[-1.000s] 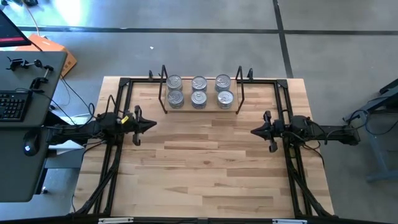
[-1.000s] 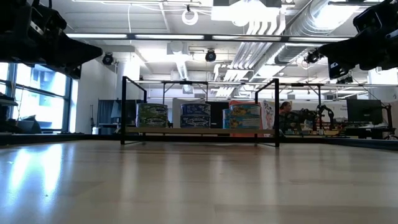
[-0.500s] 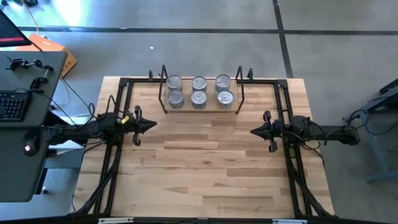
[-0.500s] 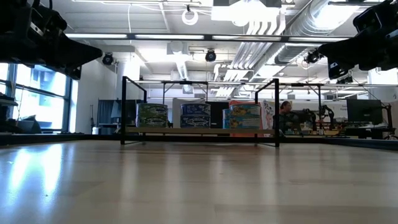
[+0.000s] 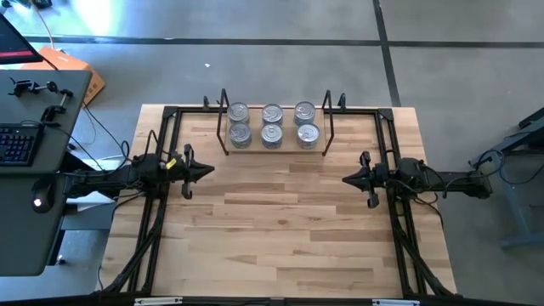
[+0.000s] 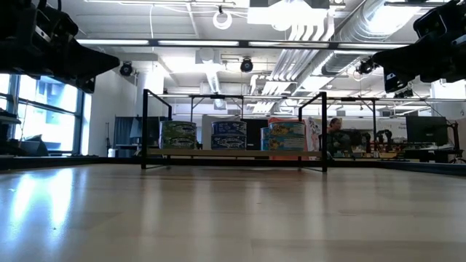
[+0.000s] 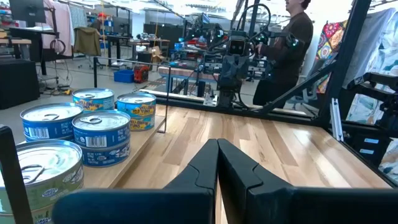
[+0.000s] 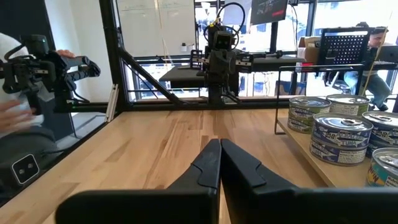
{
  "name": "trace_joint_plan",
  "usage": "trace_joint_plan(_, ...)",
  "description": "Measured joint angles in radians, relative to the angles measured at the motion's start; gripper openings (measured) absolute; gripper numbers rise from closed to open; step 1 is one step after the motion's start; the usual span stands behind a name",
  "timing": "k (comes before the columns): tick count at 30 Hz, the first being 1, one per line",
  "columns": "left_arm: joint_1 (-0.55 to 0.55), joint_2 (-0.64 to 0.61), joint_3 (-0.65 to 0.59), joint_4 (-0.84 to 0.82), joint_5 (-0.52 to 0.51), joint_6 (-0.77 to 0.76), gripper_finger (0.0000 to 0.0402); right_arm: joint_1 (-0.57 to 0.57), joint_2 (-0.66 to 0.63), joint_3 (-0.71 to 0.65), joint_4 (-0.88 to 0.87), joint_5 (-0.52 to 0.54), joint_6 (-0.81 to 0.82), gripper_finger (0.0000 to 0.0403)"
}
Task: Stack canned seafood by type on shelf
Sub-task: Return to Home Position
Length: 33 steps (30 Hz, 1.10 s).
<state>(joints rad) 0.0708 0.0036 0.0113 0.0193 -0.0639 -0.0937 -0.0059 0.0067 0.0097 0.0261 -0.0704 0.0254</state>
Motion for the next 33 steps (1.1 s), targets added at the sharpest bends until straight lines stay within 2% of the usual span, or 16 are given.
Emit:
trace_joint_plan(4,0.000,0.000,0.000,-0.003,0.002,0.017,0.0001,0.000,0.000,0.000,0.000,0.000,0.000,0.0002)
trace_joint_plan(9,0.000,0.007,0.000,-0.008,0.032,-0.035,0.0001,0.000,0.000,0.000,0.000,0.000,0.000,0.0002)
trace_joint_plan(14,0.000,0.009,0.000,-0.010,0.033,0.058,0.0001,0.000,0.000,0.000,0.000,0.000,0.000,0.0002)
trace_joint_plan(33,0.000,0.003,0.001,-0.008,0.030,0.061,0.0001,0.000,0.000,-0.001,0.000,0.000,0.000,0.0002)
